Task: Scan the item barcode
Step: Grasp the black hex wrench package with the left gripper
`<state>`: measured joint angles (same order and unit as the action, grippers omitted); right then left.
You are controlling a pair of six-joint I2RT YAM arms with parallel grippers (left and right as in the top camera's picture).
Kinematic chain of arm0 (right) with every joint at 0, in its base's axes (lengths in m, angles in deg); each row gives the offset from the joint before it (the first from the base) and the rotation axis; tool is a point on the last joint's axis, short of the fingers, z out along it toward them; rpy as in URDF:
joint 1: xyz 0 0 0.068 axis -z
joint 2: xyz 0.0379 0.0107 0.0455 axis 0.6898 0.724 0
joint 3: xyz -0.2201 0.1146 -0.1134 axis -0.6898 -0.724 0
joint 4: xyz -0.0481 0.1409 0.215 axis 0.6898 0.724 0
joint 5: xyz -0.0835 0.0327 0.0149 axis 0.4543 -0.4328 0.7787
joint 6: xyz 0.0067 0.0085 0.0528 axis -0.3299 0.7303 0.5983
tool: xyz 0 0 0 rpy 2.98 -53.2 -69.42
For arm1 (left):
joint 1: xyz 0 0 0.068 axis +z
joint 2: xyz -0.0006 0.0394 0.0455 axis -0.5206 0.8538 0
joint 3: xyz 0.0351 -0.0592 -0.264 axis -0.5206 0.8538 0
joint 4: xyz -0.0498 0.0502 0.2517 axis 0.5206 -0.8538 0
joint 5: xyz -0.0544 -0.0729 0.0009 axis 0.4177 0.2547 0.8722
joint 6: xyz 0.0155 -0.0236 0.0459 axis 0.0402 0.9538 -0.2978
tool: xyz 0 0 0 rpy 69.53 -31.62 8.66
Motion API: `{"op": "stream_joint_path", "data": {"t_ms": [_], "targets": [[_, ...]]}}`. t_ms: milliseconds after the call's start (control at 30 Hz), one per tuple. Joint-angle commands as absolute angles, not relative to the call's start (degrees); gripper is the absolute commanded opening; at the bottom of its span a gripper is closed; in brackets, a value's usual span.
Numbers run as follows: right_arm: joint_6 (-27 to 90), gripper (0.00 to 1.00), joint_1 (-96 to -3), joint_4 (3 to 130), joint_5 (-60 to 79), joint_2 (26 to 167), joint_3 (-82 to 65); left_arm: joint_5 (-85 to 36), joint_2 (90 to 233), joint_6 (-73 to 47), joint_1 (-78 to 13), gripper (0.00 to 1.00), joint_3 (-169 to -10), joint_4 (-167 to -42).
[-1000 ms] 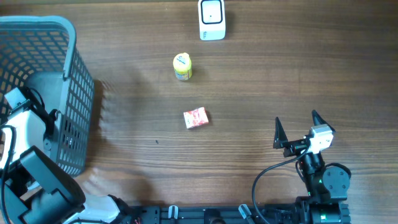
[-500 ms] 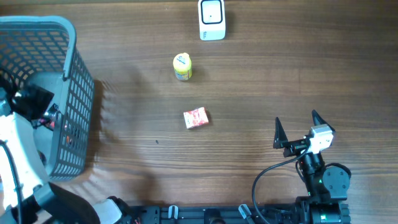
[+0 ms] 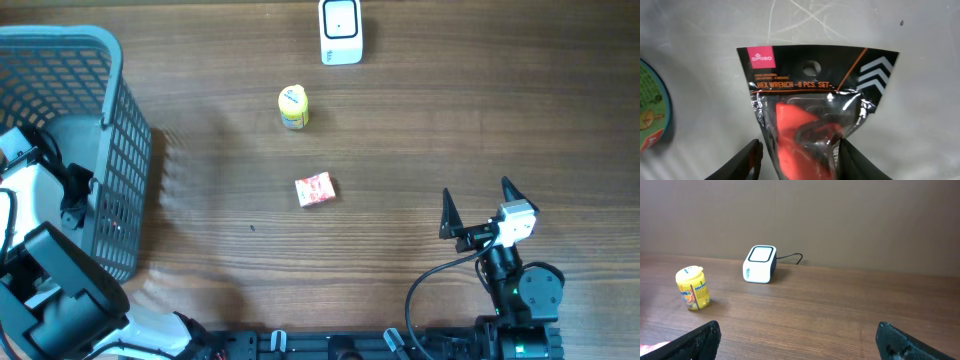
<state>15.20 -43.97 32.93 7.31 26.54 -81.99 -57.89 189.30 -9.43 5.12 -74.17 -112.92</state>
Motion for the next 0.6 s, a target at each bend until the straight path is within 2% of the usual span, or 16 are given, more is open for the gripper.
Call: {"op": "stream_joint_path", "data": {"t_ms": [0, 67, 133, 200, 233, 400, 567], "targets": [[15.9, 1.00, -44.2, 32.6, 7.6, 26.1, -82.1, -61.2, 189.9, -9.3, 5.2, 0.37, -74.0, -113.1], [15.9, 1.00, -44.2, 32.6, 7.6, 26.1, -82.1, -61.1, 189.9, -9.2, 5.2, 0.32, -74.0, -113.2], [15.9, 1.00, -44.2, 32.6, 7.6, 26.1, -82.1, -61.2, 189.9, -8.2, 5.2, 0.17, -74.0, -113.6], [15.9, 1.00, -44.2, 32.6, 7.6, 26.1, -82.1, -61.1, 189.9, -7.7, 5.2, 0.06, -74.0, -113.7], [15.9, 1.00, -44.2, 32.6, 7.6, 26.1, -82.1, -61.1, 189.9, -7.8, 5.2, 0.04, -74.0, -113.8], [15.9, 1.00, -44.2, 32.6, 7.6, 26.1, -82.1, -60.8, 189.6, -6.5, 5.2, 0.04, -75.6, -114.8], [15.9, 1.00, -44.2, 32.6, 7.6, 26.1, -82.1, -52.7, 186.2, -6.5, 5.2, 0.04, -79.6, -116.2]]}}
